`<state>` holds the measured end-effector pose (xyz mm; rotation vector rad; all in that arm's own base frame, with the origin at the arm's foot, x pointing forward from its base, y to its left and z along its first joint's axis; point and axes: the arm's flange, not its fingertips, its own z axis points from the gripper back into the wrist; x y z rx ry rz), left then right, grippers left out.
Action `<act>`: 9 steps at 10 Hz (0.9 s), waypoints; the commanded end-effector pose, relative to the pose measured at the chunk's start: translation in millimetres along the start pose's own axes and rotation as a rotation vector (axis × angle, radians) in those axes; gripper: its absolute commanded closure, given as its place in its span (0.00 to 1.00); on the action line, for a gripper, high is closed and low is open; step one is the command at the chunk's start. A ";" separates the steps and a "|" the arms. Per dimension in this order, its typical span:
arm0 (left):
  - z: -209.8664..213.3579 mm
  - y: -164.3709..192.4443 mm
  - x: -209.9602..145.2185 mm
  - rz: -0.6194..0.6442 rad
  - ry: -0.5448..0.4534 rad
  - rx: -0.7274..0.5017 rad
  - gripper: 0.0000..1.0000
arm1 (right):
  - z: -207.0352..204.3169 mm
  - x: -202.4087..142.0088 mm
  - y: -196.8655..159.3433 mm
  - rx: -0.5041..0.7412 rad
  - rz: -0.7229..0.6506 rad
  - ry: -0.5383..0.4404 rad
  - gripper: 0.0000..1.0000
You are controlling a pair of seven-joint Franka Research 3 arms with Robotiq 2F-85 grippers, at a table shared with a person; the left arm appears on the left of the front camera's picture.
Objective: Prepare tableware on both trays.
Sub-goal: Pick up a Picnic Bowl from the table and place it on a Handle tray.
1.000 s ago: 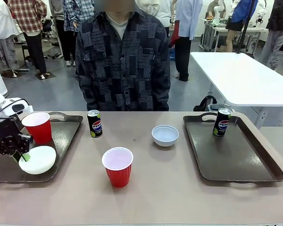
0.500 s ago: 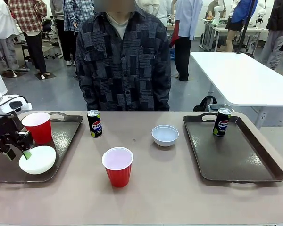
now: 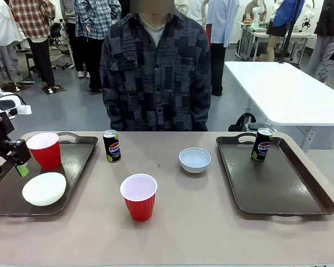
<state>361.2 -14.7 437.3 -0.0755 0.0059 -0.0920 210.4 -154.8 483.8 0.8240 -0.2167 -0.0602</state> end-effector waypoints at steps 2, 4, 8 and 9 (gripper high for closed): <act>0.0 0.0 0.0 0.000 0.000 0.000 0.26 | -0.7 -0.2 -1.1 0.011 0.006 0.001 0.00; 0.0 0.0 0.0 0.000 0.000 0.000 0.26 | -0.7 -0.2 -1.1 0.011 0.006 0.001 0.00; 11.6 13.4 11.7 -0.058 0.036 -0.135 0.26 | 5.0 1.7 10.1 -0.060 -0.025 -0.039 0.00; 21.9 33.1 15.4 -0.070 0.045 -0.270 0.26 | 1.4 6.8 24.5 -0.157 -0.046 -0.020 0.00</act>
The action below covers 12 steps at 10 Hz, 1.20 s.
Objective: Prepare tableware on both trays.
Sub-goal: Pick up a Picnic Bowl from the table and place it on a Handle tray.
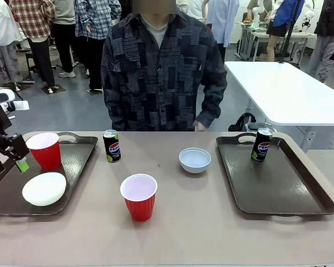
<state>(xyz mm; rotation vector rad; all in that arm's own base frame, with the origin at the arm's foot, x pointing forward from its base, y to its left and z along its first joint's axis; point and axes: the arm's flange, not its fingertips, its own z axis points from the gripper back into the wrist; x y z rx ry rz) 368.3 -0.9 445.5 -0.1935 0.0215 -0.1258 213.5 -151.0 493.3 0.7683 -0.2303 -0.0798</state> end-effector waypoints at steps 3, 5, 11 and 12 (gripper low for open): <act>41.1 77.9 2.5 -0.073 0.000 -0.496 0.26 | -21.6 22.0 42.0 -0.273 -0.135 0.021 0.00; 45.6 103.9 -8.7 -0.070 -0.033 -0.620 0.26 | -48.3 34.2 76.0 -0.331 -0.127 0.040 0.00; 41.8 175.7 -37.5 0.127 -0.193 -0.733 0.26 | -163.0 79.9 154.3 -0.324 0.006 0.106 0.00; 43.1 183.9 -43.6 0.158 -0.256 -0.721 0.26 | -174.0 89.7 159.5 -0.327 0.022 0.087 0.00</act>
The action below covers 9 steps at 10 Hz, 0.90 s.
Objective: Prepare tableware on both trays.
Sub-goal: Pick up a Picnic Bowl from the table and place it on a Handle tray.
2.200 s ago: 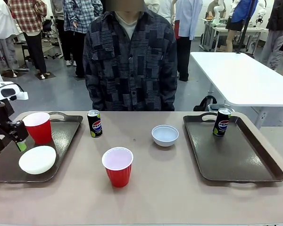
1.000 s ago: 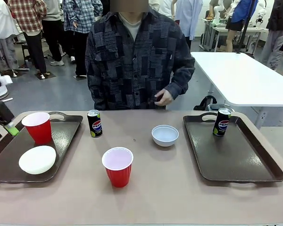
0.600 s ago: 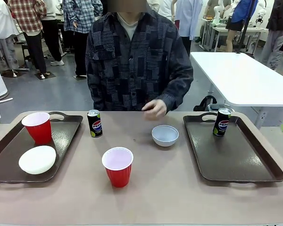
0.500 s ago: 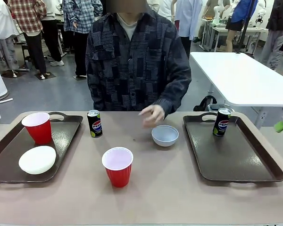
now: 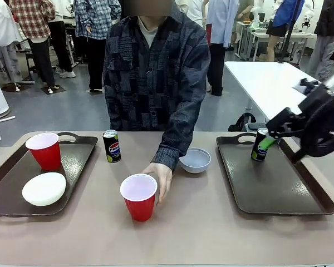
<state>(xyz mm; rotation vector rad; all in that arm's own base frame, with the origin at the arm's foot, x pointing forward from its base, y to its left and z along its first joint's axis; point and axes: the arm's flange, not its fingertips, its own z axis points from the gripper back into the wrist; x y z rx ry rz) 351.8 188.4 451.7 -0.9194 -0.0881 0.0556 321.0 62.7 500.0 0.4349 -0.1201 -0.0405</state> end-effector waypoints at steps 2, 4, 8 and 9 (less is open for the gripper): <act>19.4 9.0 -10.4 -0.006 -0.118 -0.022 0.26 | -17.7 34.7 13.6 -0.020 -0.013 -0.041 0.00; 28.9 10.7 -18.2 -0.016 -0.127 -0.015 0.26 | -11.4 28.4 15.3 0.071 0.098 -0.017 0.00; 25.9 11.9 -10.6 0.031 -0.096 -0.007 0.26 | -15.2 29.3 11.6 -0.054 0.045 -0.043 0.00; 25.9 11.9 -10.6 0.031 -0.096 -0.007 0.26 | -26.3 36.8 19.6 -0.103 0.044 -0.036 0.00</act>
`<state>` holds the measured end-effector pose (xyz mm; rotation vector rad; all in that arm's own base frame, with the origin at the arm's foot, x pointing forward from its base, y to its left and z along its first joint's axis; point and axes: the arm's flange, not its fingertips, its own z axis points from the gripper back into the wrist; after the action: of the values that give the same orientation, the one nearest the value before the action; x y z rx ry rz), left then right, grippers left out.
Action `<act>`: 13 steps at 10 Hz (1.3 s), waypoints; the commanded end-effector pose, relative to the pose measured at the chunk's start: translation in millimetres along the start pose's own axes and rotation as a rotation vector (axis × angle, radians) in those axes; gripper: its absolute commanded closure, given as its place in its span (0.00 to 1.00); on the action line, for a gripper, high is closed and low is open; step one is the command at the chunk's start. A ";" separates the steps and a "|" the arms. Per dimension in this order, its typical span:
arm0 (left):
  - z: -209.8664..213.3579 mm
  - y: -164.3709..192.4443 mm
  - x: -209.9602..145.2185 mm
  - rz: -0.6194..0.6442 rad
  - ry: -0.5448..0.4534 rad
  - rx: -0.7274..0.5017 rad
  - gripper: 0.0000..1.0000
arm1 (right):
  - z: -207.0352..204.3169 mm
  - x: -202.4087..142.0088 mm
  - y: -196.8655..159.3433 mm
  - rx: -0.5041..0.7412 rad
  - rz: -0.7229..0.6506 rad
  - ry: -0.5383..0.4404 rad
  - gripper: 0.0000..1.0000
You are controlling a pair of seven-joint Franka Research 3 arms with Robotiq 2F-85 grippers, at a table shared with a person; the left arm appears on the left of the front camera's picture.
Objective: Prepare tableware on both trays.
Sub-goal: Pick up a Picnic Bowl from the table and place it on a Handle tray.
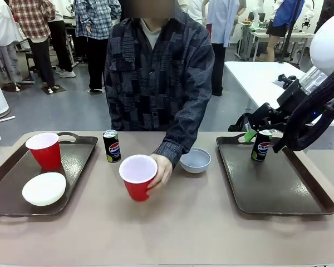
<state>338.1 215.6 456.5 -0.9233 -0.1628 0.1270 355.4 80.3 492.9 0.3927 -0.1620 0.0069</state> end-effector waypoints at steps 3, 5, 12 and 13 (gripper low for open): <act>0.0 -0.9 0.3 0.001 -0.001 -0.002 0.26 | -51.7 30.0 38.8 -0.177 0.034 0.030 0.00; 0.0 -0.9 0.3 0.001 -0.001 -0.002 0.26 | -66.4 28.3 51.9 -0.224 0.048 0.056 0.00; 0.0 -0.9 0.3 0.001 -0.001 -0.002 0.26 | 6.6 -70.3 47.3 -0.313 0.093 0.068 0.00; 0.0 -0.9 0.3 0.001 -0.001 -0.002 0.26 | 5.2 -69.6 47.3 -0.306 0.092 0.073 0.00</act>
<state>338.5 215.4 455.9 -0.9233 -0.1606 0.1272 275.2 120.2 509.6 0.0493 -0.1139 0.0979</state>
